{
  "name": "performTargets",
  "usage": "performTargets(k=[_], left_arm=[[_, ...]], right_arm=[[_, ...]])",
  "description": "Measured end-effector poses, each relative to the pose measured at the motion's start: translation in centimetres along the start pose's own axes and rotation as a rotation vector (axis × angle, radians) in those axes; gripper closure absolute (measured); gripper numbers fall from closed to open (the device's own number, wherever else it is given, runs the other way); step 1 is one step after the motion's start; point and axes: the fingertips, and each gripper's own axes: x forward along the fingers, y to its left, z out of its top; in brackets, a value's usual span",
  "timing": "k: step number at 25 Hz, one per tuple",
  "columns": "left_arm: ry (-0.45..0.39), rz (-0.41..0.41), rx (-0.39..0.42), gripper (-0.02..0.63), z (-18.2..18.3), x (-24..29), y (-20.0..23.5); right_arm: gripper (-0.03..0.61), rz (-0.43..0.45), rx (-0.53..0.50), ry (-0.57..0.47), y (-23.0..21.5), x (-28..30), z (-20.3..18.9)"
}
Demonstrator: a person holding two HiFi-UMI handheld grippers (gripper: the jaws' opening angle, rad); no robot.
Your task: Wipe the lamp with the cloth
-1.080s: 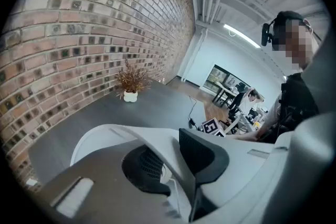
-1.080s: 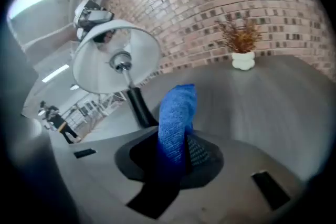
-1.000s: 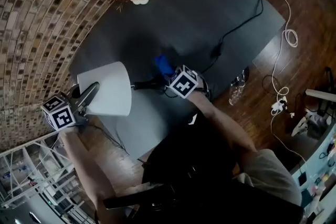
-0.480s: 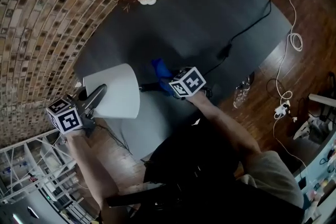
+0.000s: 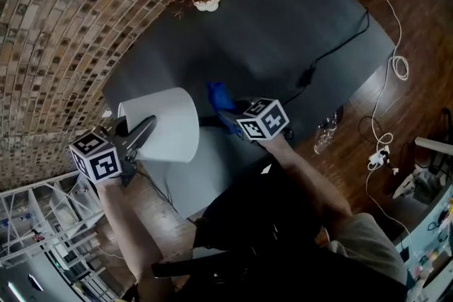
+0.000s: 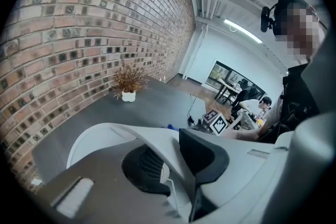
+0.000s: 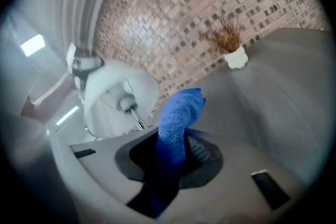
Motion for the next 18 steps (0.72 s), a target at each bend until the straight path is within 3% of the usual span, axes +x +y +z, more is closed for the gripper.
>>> performTargets(k=[2, 4, 6, 8, 9, 13, 16, 18], left_arm=[[0.000, -0.001, 0.012, 0.538, 0.0, 0.0, -0.3], [0.003, -0.001, 0.024, 0.537, 0.1, 0.1, -0.4], [0.012, 0.000, 0.037, 0.538, 0.1, 0.3, -0.9], [0.020, 0.014, 0.062, 0.537, 0.1, 0.5, -1.4], [0.023, 0.027, 0.076, 0.538, 0.1, 0.6, -1.5], [0.022, 0.006, 0.124, 0.538, 0.2, 1.5, -2.4], [0.003, 0.059, 0.123, 0.538, 0.3, 2.2, -2.2], [-0.008, 0.063, 0.129, 0.538, 0.6, 3.0, -2.1]], right_arm=[[0.495, 0.084, -0.115, -0.182, 3.6, -3.4, 6.0], [0.495, 0.197, -0.329, -0.292, 9.7, -6.1, 10.6], [0.494, 0.275, -0.539, -0.262, 14.8, -6.4, 11.2], [0.494, 0.257, -0.672, -0.168, 15.9, -4.8, 9.5], [0.492, 0.245, -0.684, -0.146, 15.2, -4.1, 9.2], [0.493, 0.184, -0.530, -0.155, 9.3, -2.8, 12.0], [0.494, 0.216, -0.487, -0.117, 5.2, -0.2, 13.2], [0.494, 0.189, -0.466, -0.100, 2.7, 0.3, 13.4]])
